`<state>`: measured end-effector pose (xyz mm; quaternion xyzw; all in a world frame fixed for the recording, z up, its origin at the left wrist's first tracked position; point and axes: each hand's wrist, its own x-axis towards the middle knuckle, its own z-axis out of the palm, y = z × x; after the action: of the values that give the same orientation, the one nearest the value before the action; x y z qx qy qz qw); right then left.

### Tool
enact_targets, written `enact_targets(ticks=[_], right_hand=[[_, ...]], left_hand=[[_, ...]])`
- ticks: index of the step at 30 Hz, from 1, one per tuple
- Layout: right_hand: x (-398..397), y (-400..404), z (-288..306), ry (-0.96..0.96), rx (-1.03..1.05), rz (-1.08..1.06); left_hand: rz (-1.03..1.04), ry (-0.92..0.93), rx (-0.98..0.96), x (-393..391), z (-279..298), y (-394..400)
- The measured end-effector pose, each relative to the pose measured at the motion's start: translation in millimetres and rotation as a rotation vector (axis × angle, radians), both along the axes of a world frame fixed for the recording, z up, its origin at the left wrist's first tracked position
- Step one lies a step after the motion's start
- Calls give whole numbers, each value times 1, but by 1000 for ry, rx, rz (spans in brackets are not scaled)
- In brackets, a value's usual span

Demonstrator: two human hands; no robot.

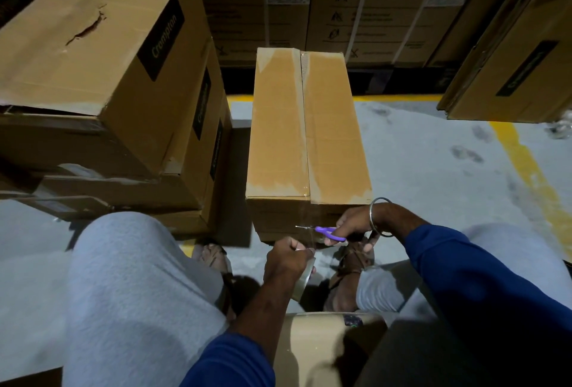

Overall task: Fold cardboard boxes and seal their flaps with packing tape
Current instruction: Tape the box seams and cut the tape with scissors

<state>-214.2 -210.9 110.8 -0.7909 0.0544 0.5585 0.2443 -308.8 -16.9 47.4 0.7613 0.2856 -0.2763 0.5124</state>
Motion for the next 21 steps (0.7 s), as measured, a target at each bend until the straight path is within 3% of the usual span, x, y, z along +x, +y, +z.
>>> enact_targets(ticks=[7, 12, 15, 17, 21], right_hand=[[-2, 4, -7, -53, -103, 108], [-4, -3, 3, 35, -307, 294], [-1, -11, 18, -11, -350, 366], [-1, -19, 39, -71, -265, 345], [1, -34, 88, -338, 133, 130]], left_hand=[[-145, 12, 98, -4, -22, 14], [-426, 7, 247, -3, 18, 29], [-586, -18, 290, 2, 45, 45], [-623, -75, 252, 13, 69, 63], [-530, -168, -8, 49, 131, 103]])
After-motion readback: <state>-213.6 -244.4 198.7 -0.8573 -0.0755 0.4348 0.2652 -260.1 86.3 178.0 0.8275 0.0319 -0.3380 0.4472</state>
